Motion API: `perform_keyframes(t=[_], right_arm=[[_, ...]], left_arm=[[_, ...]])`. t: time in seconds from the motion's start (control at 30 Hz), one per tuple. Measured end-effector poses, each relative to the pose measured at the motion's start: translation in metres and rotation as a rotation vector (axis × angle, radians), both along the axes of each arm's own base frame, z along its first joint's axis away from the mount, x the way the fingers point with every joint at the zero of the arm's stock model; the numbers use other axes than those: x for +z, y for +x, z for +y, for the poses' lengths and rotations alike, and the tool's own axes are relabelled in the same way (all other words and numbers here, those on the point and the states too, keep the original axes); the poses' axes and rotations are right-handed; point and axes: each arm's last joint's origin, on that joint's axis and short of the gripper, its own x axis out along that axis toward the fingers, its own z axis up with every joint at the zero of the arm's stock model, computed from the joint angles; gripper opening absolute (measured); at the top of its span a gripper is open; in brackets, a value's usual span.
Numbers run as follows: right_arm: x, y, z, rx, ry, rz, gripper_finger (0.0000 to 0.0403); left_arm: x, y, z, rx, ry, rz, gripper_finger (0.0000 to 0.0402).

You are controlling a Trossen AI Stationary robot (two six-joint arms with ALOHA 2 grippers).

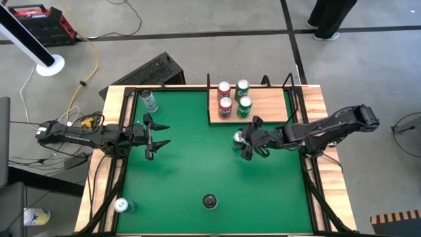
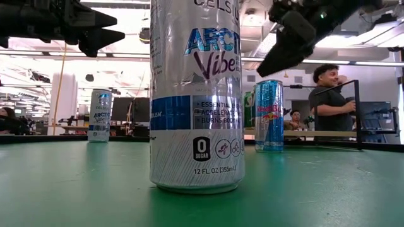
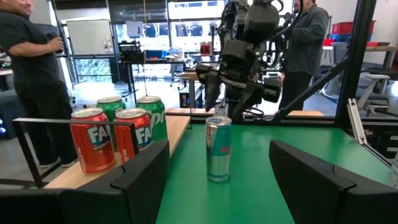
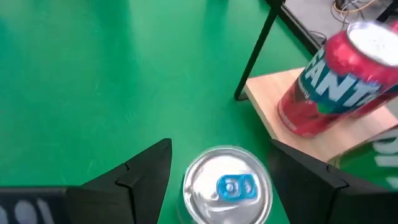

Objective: Place canned beverage on shelf
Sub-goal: Put the top blue soda can on the shelf

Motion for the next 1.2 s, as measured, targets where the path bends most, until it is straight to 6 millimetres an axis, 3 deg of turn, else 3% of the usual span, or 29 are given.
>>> perform_keyframes(t=[0.37,0.87,1.2], right_arm=[[-0.021,-0.007,-0.003,-0.035,0.0,-0.036,0.0286],[-0.02,-0.007,-0.002,-0.013,-0.015,-0.035,0.0286],[-0.004,-0.018,-0.004,0.028,-0.054,-0.069,0.0286]], left_arm=[[0.0,0.0,0.0,0.001,-0.002,-0.002,0.0264],[0.001,0.0,0.0,0.003,-0.001,-0.006,0.0264],[0.0,0.0,0.0,0.003,-0.002,-0.002,0.0264]])
